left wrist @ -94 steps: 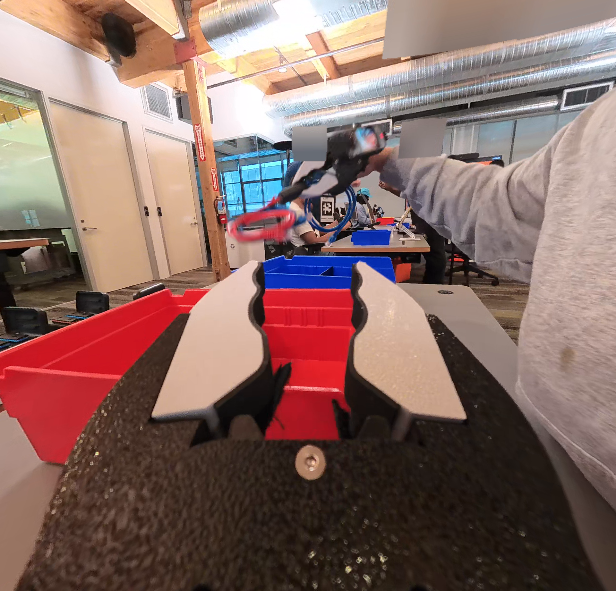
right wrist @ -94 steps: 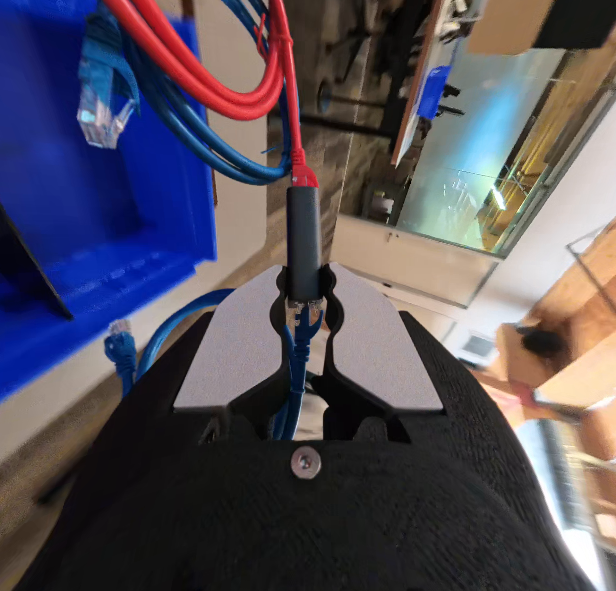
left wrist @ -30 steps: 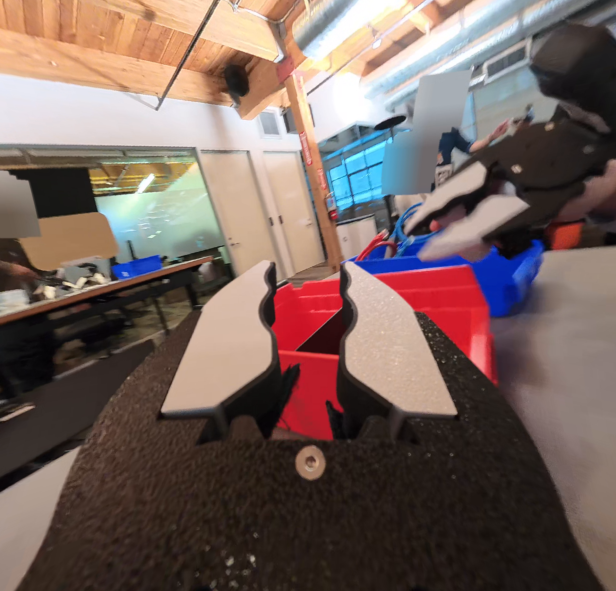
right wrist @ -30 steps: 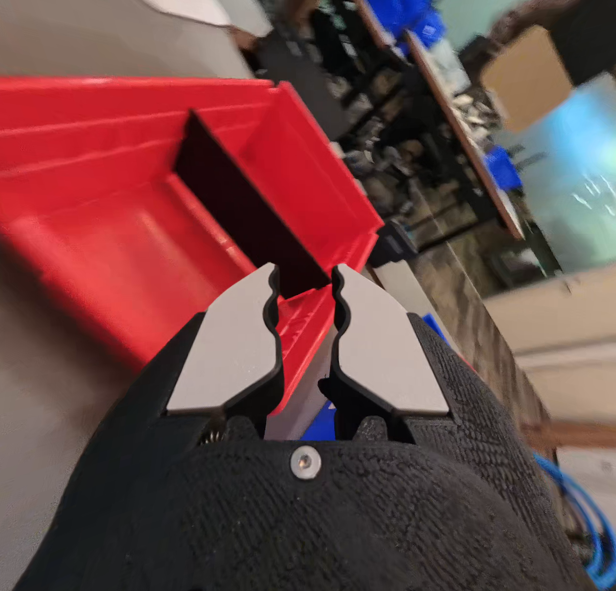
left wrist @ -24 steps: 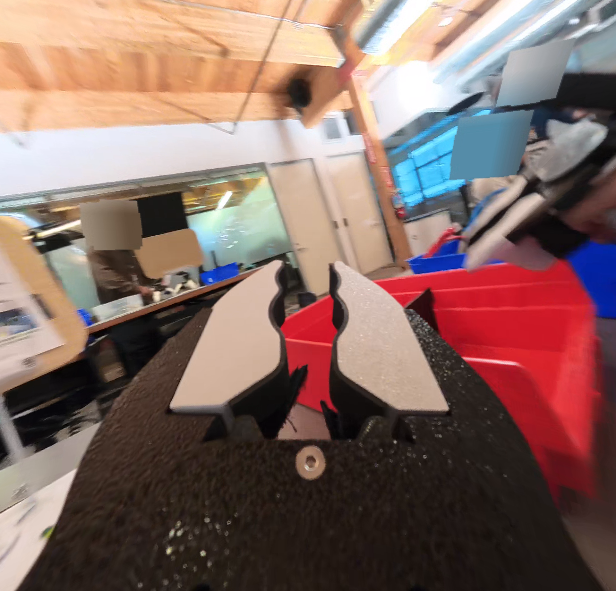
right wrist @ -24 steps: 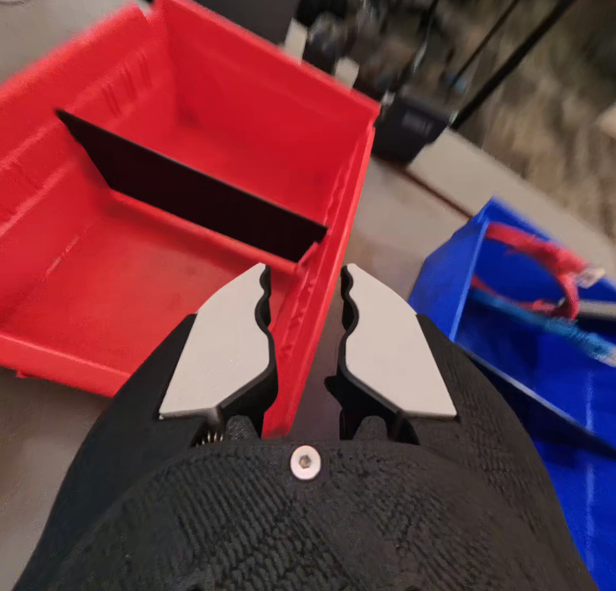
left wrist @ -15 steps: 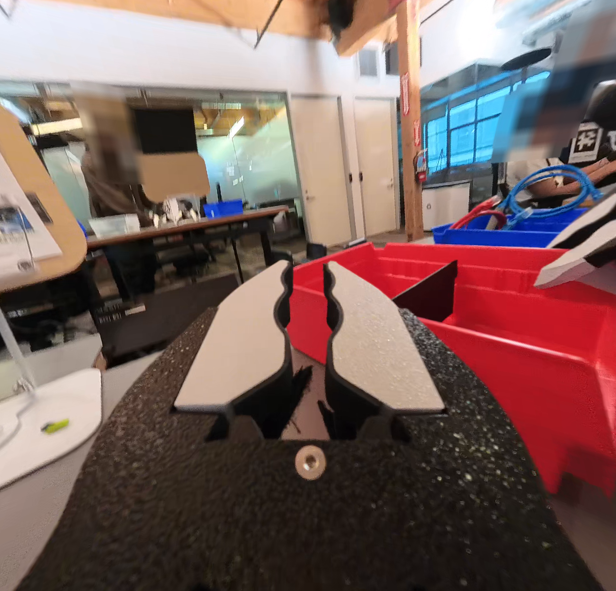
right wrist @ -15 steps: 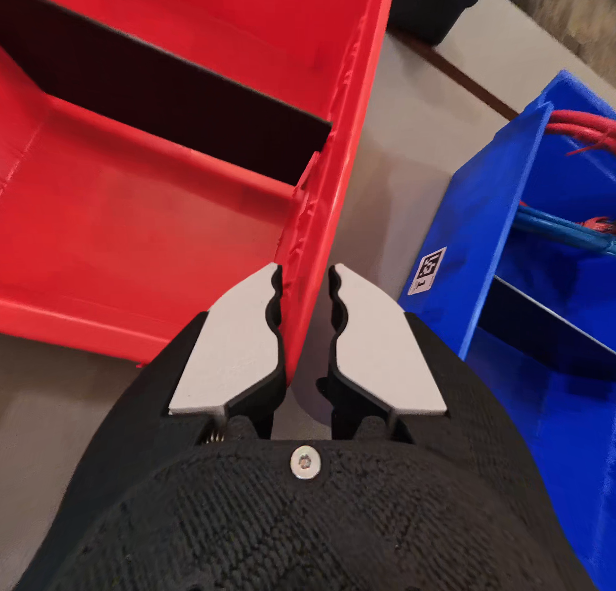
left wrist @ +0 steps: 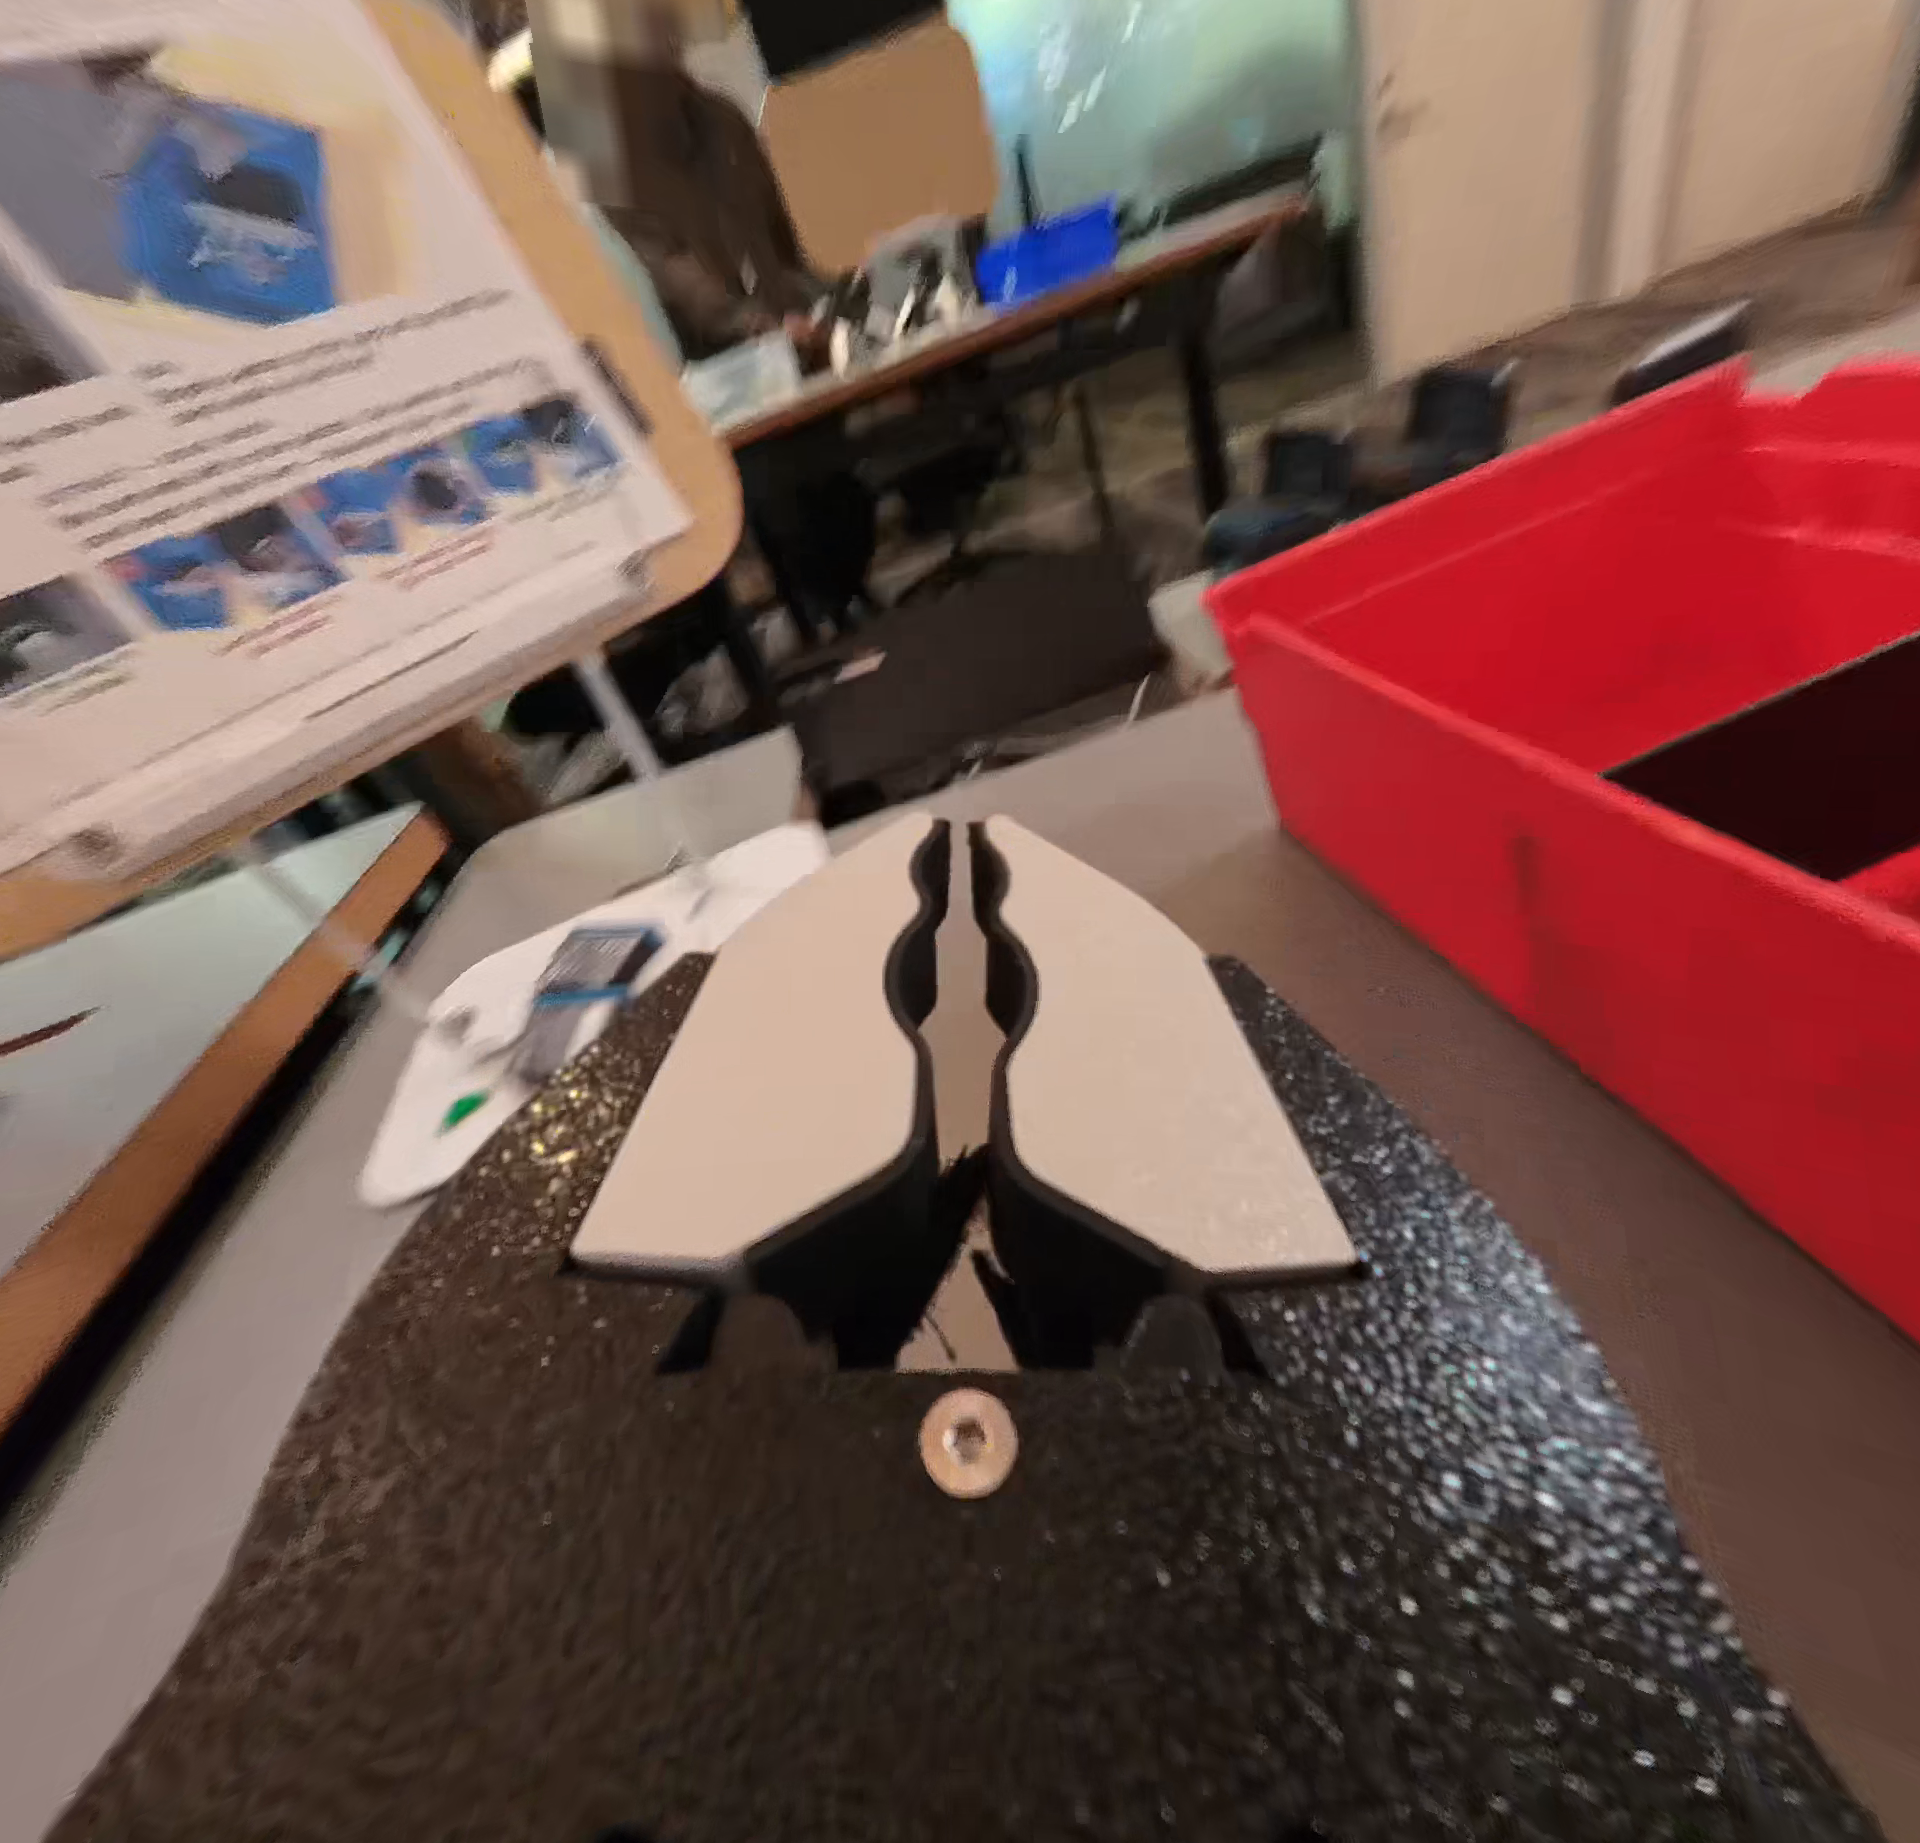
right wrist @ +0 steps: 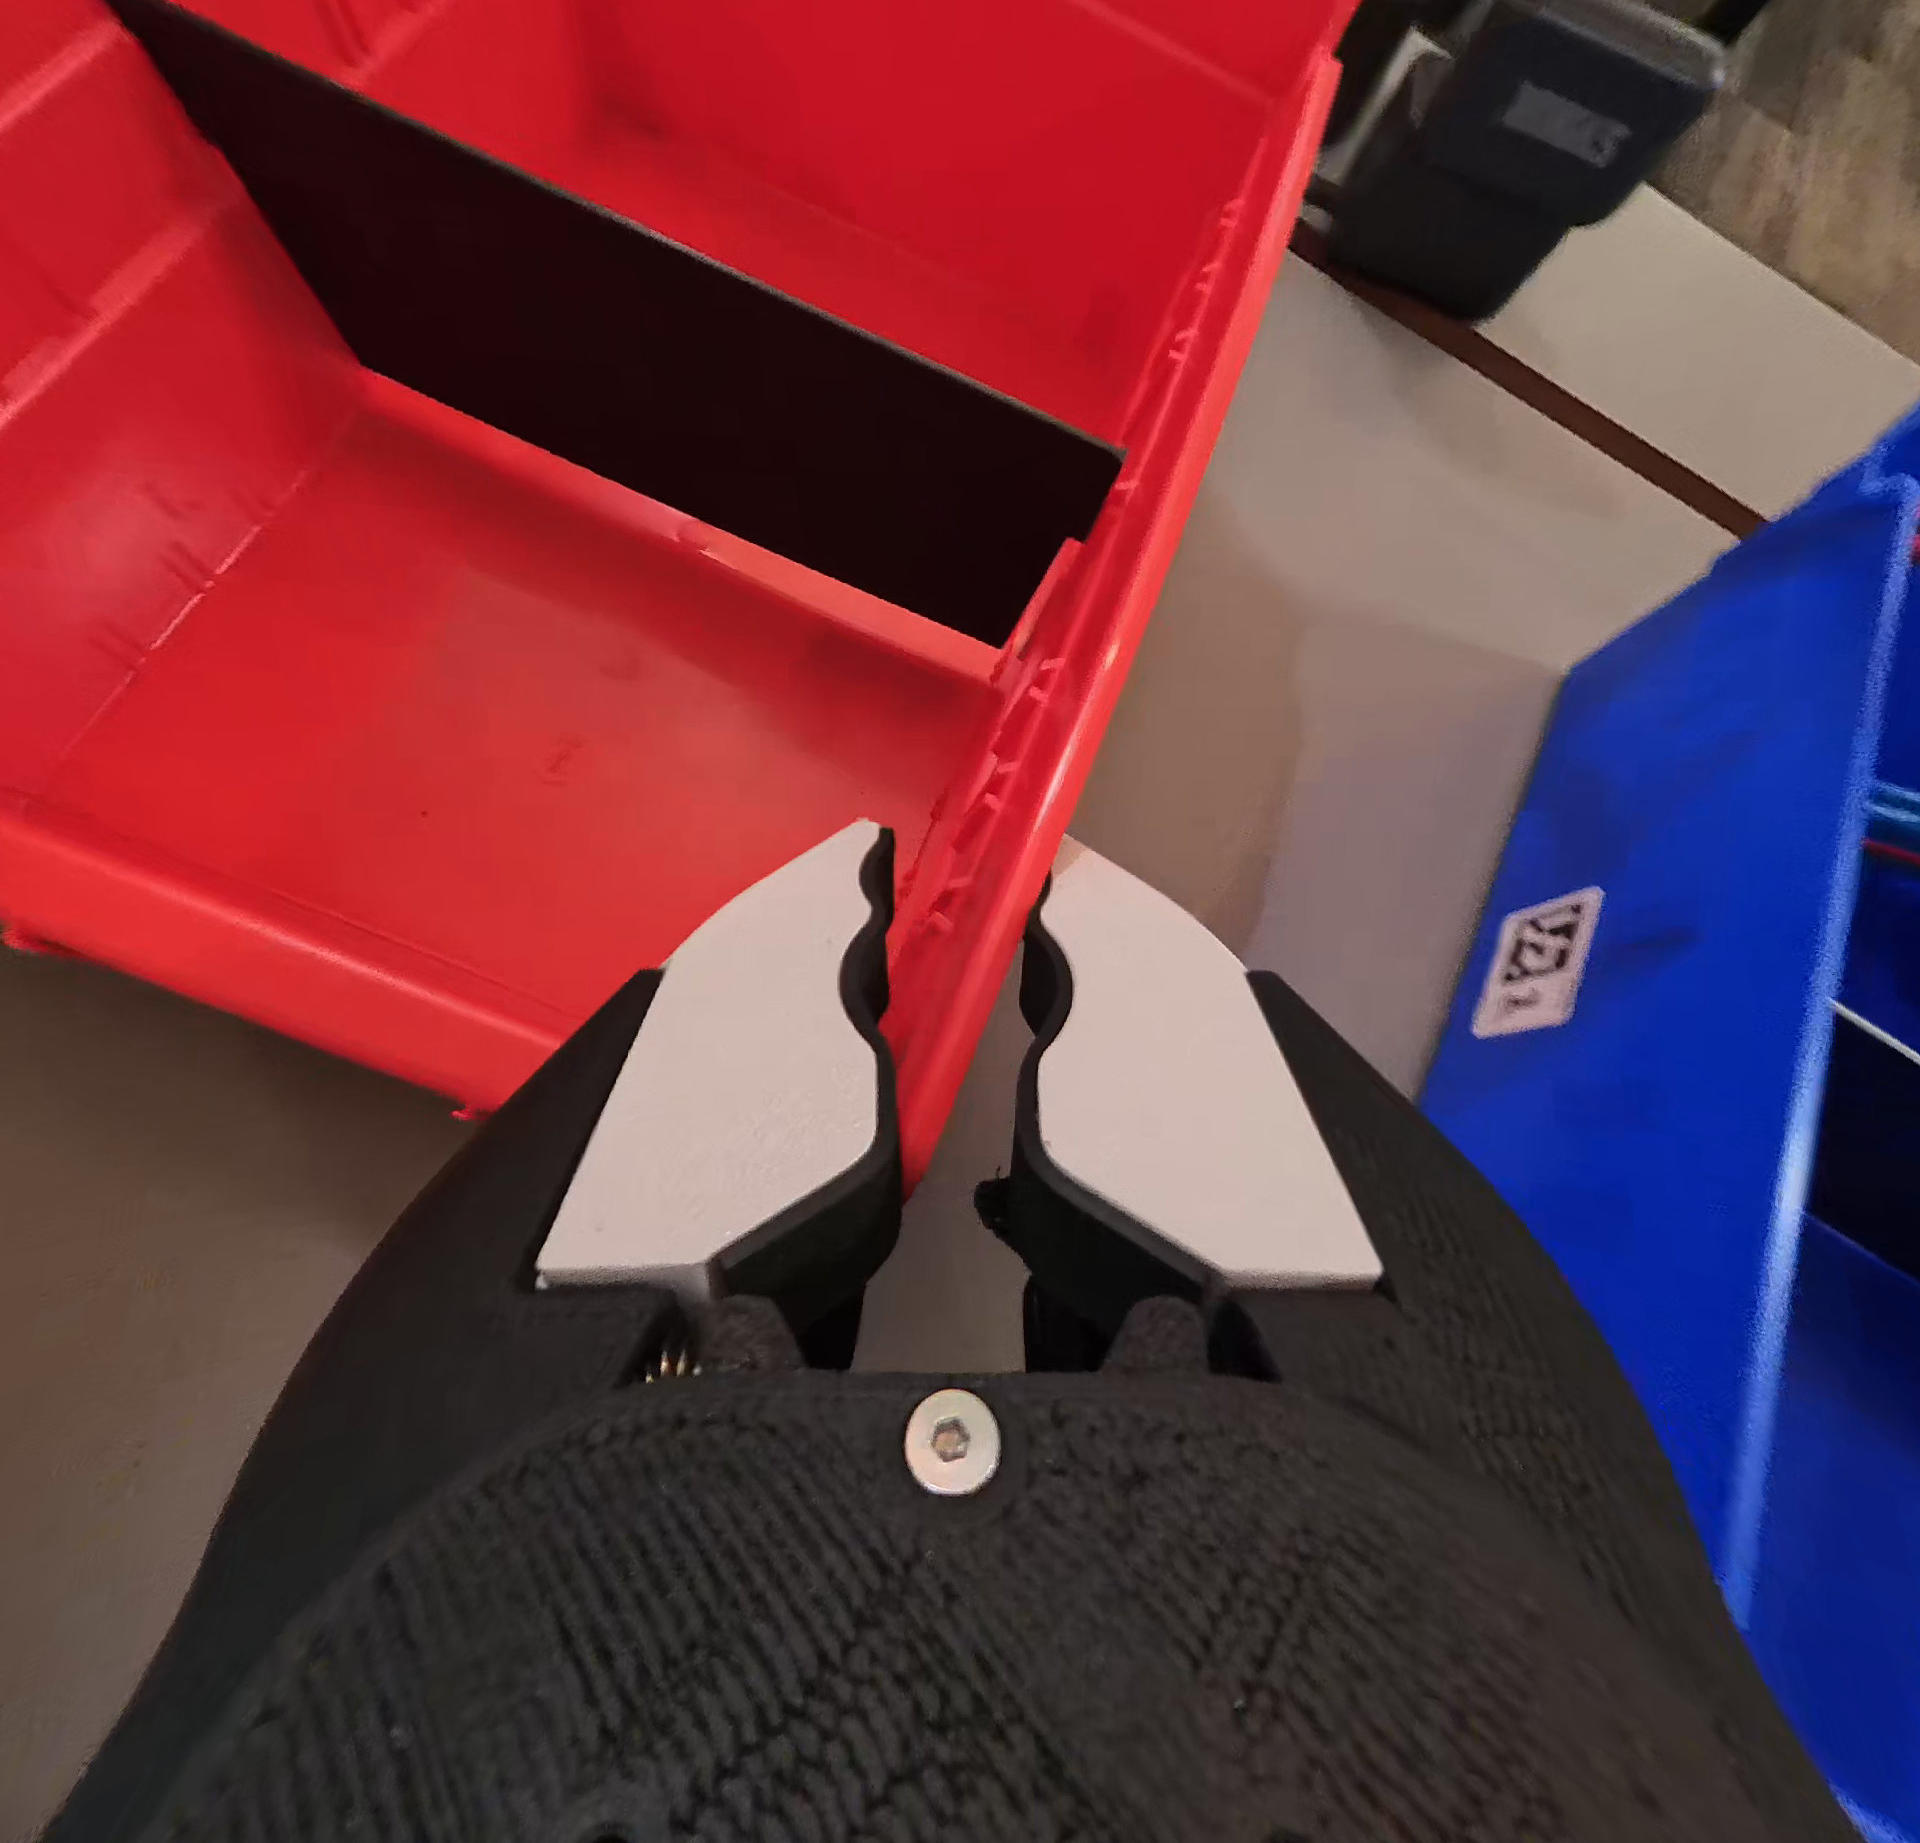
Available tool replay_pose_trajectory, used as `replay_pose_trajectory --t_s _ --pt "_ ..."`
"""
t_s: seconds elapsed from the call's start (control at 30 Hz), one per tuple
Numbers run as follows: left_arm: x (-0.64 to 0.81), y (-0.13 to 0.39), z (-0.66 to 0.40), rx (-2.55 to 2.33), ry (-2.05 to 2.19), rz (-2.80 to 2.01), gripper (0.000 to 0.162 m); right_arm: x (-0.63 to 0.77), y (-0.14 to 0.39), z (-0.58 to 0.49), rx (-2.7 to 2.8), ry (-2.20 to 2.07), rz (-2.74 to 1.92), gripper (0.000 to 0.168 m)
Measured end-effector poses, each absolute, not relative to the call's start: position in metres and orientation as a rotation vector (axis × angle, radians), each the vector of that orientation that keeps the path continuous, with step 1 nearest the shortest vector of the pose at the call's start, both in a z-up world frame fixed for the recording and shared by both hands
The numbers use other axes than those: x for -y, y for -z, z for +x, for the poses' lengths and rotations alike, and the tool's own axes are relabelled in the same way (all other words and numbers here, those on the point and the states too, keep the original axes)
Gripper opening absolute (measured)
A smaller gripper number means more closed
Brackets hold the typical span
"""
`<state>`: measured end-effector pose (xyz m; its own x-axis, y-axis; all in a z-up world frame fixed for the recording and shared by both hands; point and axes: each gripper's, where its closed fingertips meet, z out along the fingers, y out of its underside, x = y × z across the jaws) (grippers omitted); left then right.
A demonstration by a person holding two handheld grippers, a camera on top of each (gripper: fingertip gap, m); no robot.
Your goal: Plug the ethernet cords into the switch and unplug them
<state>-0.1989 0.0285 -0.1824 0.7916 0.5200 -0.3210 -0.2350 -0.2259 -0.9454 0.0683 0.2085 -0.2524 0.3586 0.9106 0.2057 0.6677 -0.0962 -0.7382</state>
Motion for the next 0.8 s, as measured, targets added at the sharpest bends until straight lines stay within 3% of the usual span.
replay_pose_trajectory --t_s 0.27,0.6,0.8 --pt "0.048 0.209 -0.262 0.564 -0.746 -1.823 0.000 -0.172 0.252 0.023 1.420 -0.494 -1.722 0.022" --pt "0.076 0.218 -0.280 0.654 -0.794 -1.823 0.000 -0.109 0.249 -0.017 1.548 -0.643 -1.584 0.027" --pt "0.077 0.221 -0.279 0.628 -0.796 -1.822 0.000 -0.123 0.200 0.007 1.412 -0.766 -1.446 0.025"
